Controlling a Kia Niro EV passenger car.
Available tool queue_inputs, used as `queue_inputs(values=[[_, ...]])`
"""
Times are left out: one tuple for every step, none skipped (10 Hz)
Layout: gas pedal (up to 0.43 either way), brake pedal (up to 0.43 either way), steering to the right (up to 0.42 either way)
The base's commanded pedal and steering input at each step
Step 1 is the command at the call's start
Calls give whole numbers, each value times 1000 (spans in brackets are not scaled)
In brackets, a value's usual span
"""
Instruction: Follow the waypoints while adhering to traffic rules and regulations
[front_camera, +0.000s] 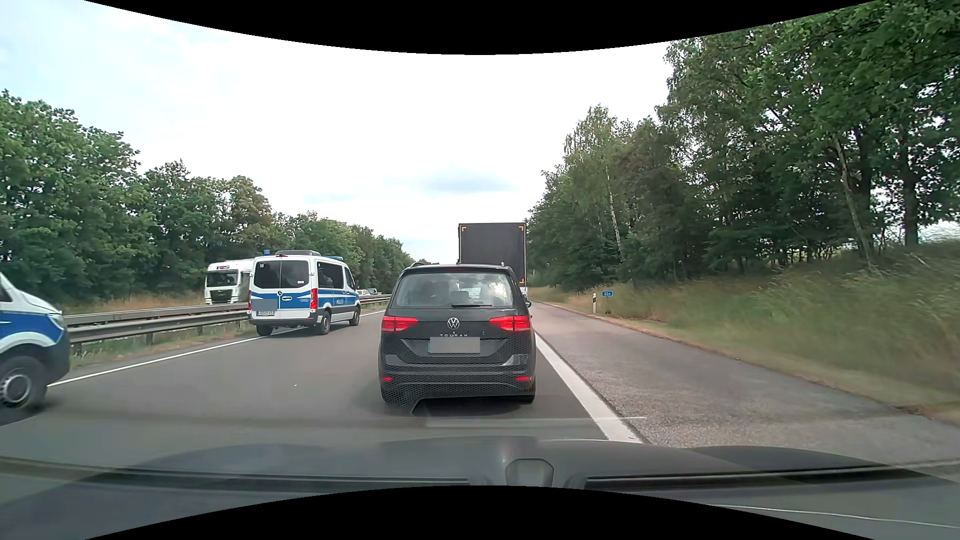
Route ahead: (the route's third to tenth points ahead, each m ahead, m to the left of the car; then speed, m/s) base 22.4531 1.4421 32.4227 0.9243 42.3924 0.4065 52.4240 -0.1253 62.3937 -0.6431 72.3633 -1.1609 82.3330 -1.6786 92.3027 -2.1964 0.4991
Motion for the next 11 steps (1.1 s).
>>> queue_inputs(values=[[0, 0, 0], [0, 0, 0], [0, 0, 0], [0, 0, 0], [0, 0, 0], [0, 0, 0], [0, 0, 0], [0, 0, 0], [0, 0, 0], [0, 0, 0], [0, 0, 0]])
